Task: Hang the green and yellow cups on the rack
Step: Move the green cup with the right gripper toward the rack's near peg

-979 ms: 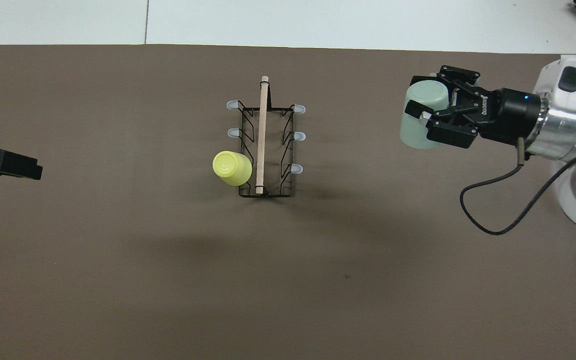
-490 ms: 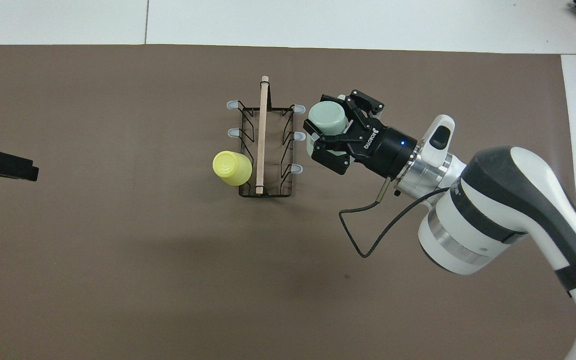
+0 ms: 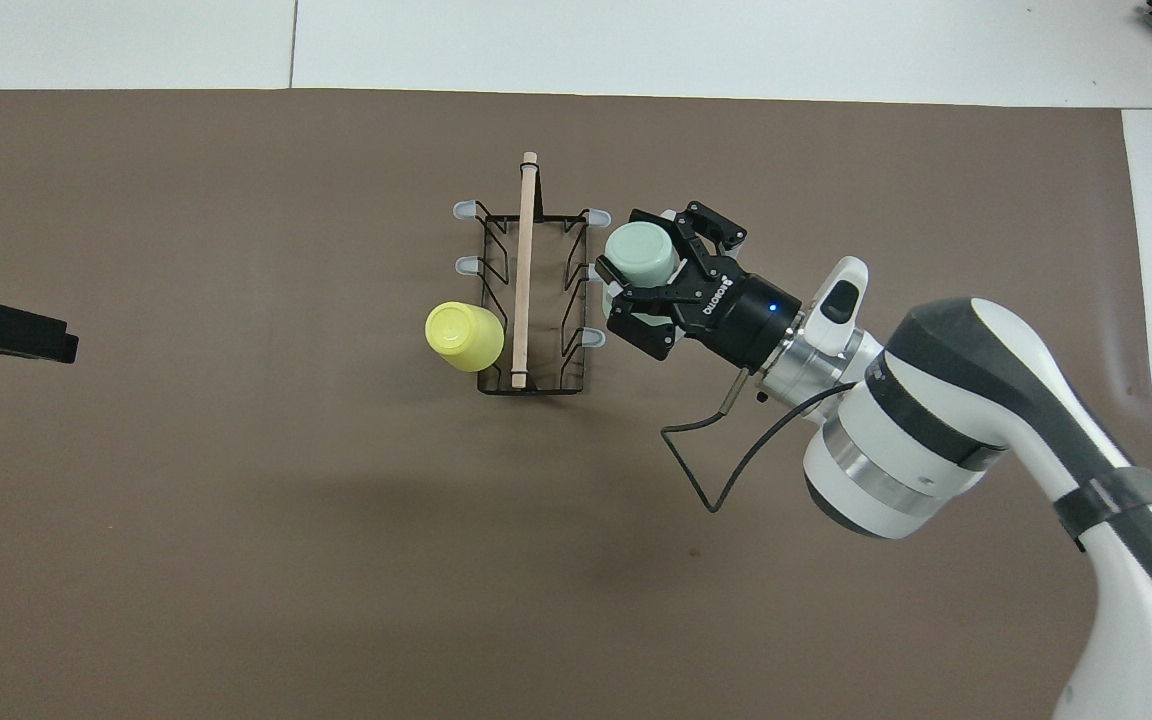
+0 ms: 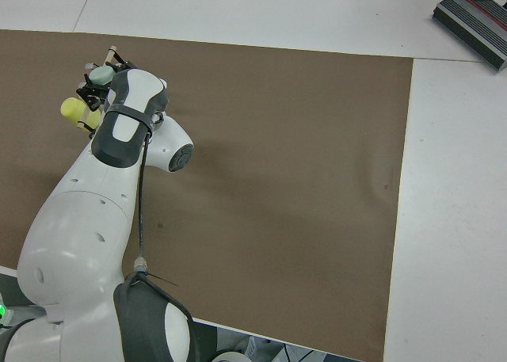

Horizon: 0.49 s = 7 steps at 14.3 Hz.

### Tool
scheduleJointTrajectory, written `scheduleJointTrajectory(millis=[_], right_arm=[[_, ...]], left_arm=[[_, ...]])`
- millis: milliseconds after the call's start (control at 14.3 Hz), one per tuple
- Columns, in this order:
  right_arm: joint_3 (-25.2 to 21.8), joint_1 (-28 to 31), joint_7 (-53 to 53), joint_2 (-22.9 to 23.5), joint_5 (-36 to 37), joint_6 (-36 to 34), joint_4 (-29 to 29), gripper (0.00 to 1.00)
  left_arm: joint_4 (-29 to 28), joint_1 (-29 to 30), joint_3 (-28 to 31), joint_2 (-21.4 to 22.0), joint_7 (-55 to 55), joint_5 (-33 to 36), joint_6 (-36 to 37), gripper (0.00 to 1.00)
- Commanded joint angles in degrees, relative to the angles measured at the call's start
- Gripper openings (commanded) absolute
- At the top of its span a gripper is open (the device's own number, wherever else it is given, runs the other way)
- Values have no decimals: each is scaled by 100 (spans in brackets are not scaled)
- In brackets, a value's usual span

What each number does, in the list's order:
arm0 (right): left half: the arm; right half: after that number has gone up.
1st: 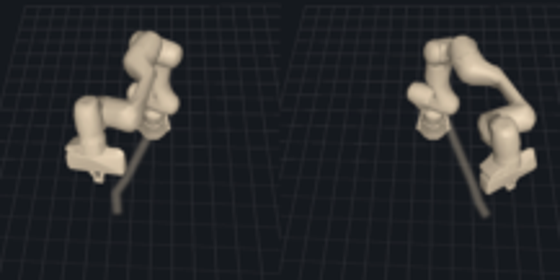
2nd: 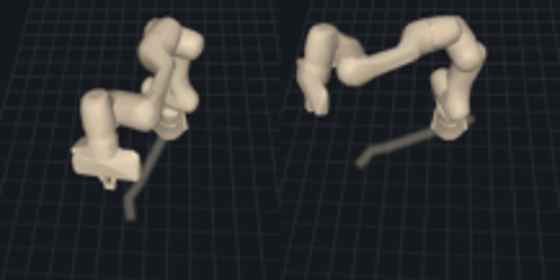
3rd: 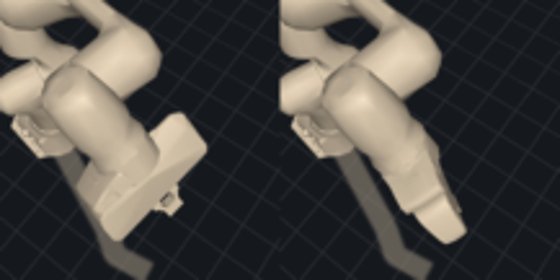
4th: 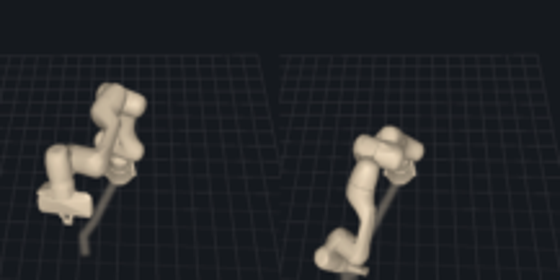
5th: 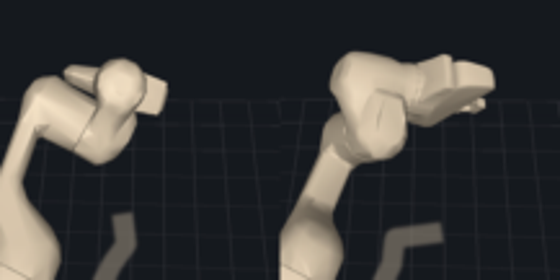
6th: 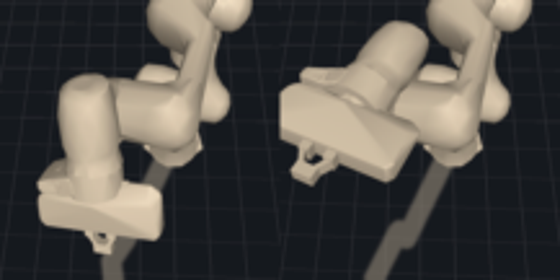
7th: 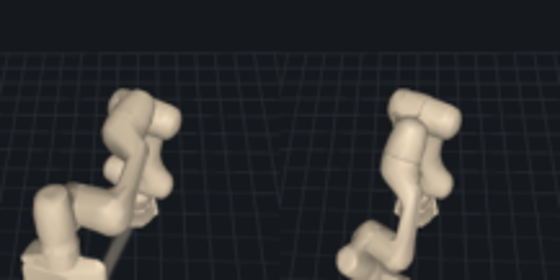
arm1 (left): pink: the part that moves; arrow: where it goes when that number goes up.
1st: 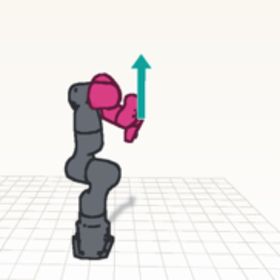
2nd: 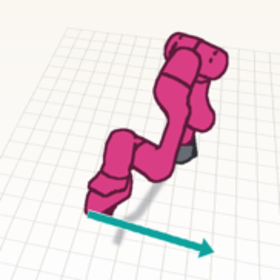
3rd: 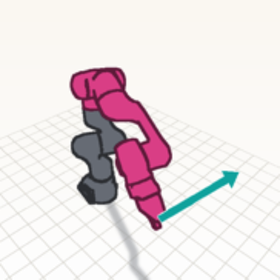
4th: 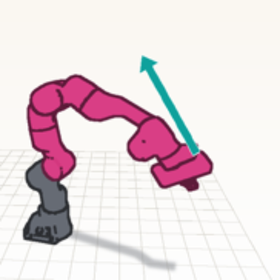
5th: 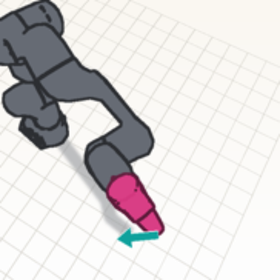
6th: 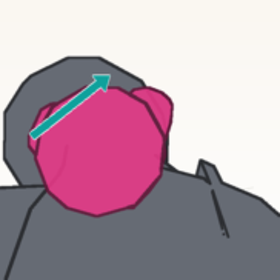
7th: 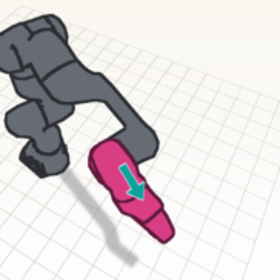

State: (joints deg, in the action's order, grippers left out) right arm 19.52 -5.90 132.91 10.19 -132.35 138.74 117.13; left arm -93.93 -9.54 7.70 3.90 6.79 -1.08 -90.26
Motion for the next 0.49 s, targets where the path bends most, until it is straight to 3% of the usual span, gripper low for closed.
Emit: scheduleJointTrajectory(millis=[0, 210, 420], right_arm=[[-97, -236, 462, 53, -510, 109, -6, 0], [-98, -368, 1147, 386, -1133, -136, -6, 0], [-106, -386, 1412, 571, -1205, -189, -6, 0]], left_arm=[[-81, -109, 65, 75, -90, 99, 34, 100], [-81, -100, 65, 75, -90, 99, 34, 100], [-73, -100, 65, 75, -81, 99, 34, 100]])
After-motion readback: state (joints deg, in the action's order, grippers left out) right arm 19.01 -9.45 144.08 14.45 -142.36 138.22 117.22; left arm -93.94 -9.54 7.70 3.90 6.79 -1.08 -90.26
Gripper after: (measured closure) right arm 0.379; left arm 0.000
